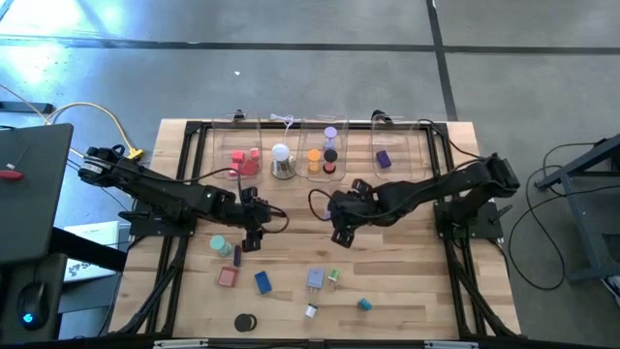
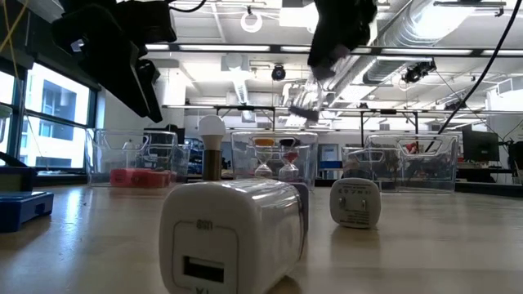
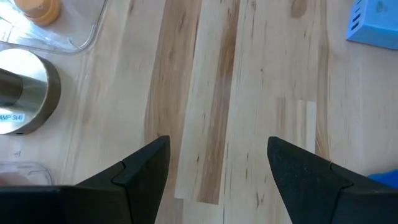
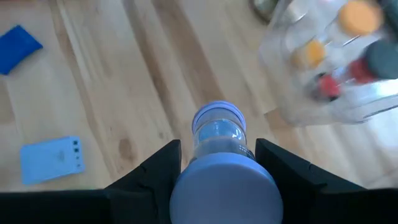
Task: Pick & Place Office items
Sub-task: Put the violet hourglass into the middle transparent bin
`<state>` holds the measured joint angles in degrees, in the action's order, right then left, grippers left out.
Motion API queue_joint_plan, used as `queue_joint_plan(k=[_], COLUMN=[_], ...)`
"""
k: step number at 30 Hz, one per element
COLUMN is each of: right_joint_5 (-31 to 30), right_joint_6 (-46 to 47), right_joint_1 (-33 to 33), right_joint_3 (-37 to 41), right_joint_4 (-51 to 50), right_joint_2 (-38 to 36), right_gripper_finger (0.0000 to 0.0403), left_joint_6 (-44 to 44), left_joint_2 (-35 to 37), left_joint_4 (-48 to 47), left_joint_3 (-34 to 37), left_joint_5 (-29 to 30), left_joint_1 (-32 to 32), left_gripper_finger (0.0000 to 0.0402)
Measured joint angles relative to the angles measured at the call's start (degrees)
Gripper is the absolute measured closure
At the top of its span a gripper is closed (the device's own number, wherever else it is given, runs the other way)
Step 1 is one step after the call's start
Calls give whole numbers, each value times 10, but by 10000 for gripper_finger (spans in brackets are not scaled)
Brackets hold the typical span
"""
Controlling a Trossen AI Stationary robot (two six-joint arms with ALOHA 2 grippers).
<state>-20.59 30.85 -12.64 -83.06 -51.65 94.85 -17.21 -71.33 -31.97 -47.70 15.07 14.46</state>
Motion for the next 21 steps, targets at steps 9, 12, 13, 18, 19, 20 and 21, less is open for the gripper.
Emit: queue_joint_plan(k=[9,12,13,18,19,20,21], right_joint_5=[-25,-45,-47,-48,-46,-42,-34], right_joint_6=[-9,-11,-11,-12,-14,-21,-28], right_joint_1=[4,9,13,44,54,64,76], right_joint_3=[-93,-126,-137,-187,-190,-192,-193], right_joint_4=[-96,-131,-142,-195,-198,-199,-197], right_joint_2=[0,0,0,-1,-1,-1,-1], right_gripper_finger=[222,223,223,223,223,223,223], left_joint_6=[0,-2,-3,-7,-7,-7,-6], left_joint_2=[0,0,0,0,0,0,0], left_joint_4=[-10,-22,-24,-26,-26,-26,-26], left_joint_3=[0,0,0,0,0,0,0], left_joint_5=[0,-1,-1,-1,-1,-1,-1], left_joint_1=[0,0,0,3,3,3,3], left_gripper_finger=[140,140,140,140,140,140,140])
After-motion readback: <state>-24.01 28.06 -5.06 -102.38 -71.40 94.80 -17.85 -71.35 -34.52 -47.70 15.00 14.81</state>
